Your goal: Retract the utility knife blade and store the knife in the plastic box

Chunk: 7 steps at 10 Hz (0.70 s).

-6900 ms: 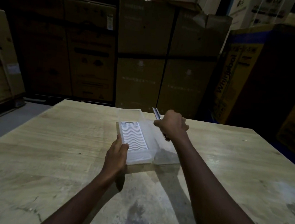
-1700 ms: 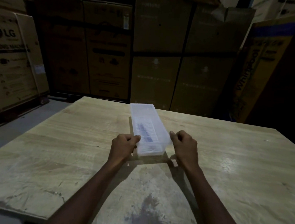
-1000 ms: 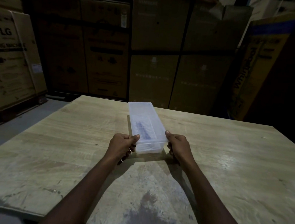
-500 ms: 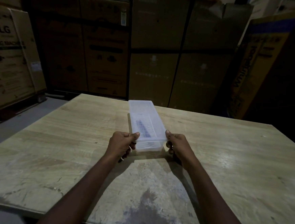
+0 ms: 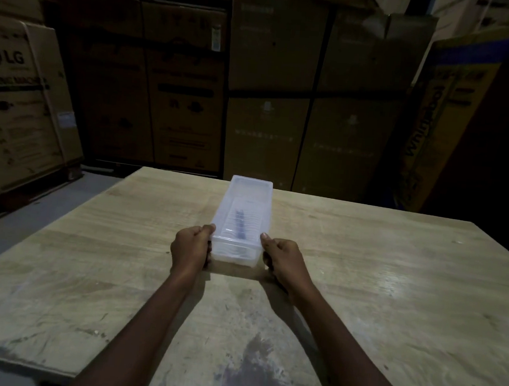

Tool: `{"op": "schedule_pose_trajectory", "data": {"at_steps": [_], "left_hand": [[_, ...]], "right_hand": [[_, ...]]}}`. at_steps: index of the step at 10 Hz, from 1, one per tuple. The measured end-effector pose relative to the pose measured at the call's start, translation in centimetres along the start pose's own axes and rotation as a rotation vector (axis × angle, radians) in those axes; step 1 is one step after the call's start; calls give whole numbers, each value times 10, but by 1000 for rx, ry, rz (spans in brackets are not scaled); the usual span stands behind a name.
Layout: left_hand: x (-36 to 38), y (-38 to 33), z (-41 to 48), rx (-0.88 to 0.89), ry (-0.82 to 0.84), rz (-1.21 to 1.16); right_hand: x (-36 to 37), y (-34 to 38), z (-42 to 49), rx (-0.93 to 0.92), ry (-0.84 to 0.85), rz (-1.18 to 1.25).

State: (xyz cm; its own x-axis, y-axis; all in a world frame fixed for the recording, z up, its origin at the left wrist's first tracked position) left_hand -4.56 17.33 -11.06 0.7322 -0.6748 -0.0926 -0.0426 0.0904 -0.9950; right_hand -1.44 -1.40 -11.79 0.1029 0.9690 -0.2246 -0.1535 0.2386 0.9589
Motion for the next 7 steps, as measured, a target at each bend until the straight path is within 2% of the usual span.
{"op": "schedule_pose_trajectory", "data": {"at_steps": [2, 6, 7], "left_hand": [[-3, -1, 3, 89, -43, 98], [-17, 0, 12, 141, -86, 164], [-26, -2, 8, 293, -146, 324]], "right_hand": [[5, 9, -2, -42, -12, -43], [14, 18, -8, -92, 3, -162], [5, 15, -11, -182, -141, -388]]}}
Point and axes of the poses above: each hand's wrist, its own z-axis towards the middle knuckle, its own x-axis out of the palm, y = z × x, the point moved 3 cm from there along z, towards the middle knuckle, and after that the axes turned 11 degrees about -y, right-handed, at the moved point
